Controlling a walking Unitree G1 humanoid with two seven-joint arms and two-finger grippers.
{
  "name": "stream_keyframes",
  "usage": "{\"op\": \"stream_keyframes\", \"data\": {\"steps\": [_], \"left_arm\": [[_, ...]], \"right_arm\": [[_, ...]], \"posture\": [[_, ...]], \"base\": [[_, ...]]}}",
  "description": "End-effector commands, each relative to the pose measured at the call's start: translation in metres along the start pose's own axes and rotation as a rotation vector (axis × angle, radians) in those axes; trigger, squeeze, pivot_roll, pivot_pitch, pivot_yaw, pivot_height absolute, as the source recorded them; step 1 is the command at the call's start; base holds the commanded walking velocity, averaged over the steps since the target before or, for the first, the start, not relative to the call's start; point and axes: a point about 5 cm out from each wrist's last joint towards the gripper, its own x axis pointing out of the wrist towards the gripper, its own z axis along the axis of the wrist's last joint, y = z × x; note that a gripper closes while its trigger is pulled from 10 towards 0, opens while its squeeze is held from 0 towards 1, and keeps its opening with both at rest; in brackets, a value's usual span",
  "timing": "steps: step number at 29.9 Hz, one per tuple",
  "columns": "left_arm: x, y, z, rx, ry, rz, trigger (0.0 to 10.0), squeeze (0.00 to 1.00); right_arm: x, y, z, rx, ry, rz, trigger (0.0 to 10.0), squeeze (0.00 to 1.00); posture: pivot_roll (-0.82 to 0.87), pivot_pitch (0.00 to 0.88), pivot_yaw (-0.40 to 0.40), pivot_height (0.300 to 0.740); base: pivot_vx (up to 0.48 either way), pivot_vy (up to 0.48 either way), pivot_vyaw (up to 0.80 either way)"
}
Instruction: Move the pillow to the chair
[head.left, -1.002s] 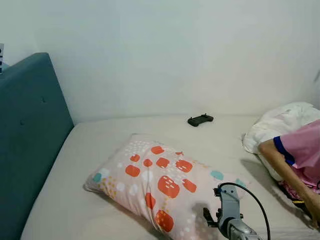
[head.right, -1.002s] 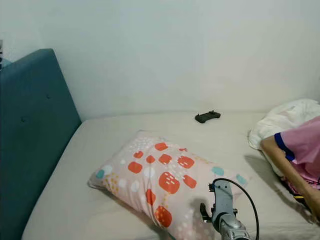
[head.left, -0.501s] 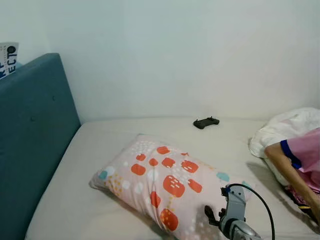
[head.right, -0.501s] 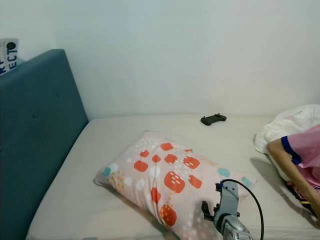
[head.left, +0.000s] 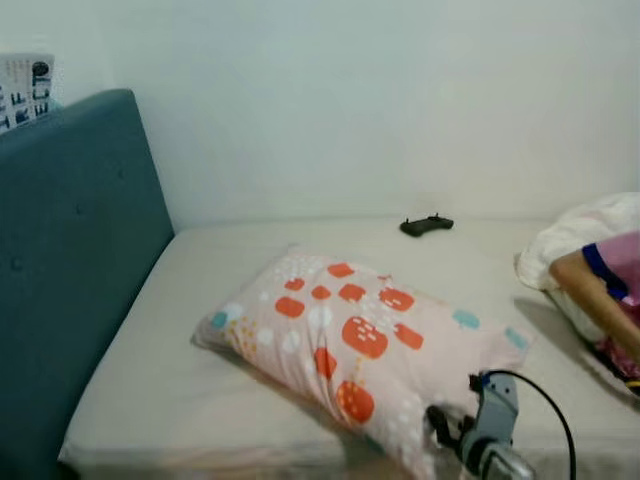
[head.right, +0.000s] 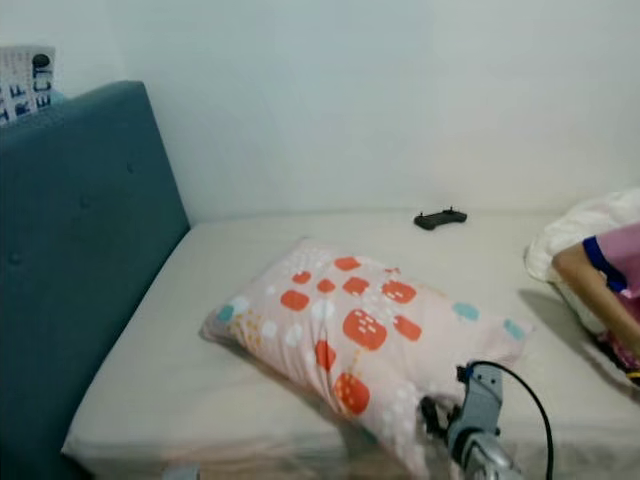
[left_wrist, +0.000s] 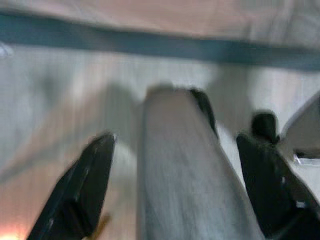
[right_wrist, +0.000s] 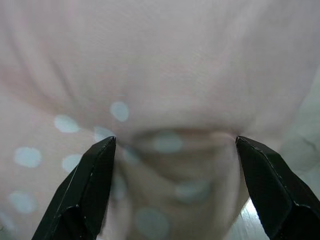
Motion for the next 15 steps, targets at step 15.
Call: {"op": "stream_keyframes", "data": {"steps": [15], "left_arm": [[-0.003,0.004,-0.009,0.028,0.036,-0.006,10.0,0.0]], "right_arm": [[-0.001,-0.009,0.023,0.11,-0.116,0.083,10.0,0.0]], "posture": [[-0.15,0.048,0.038,0.535]], "base": [[0.0,0.0,0.0]]}}
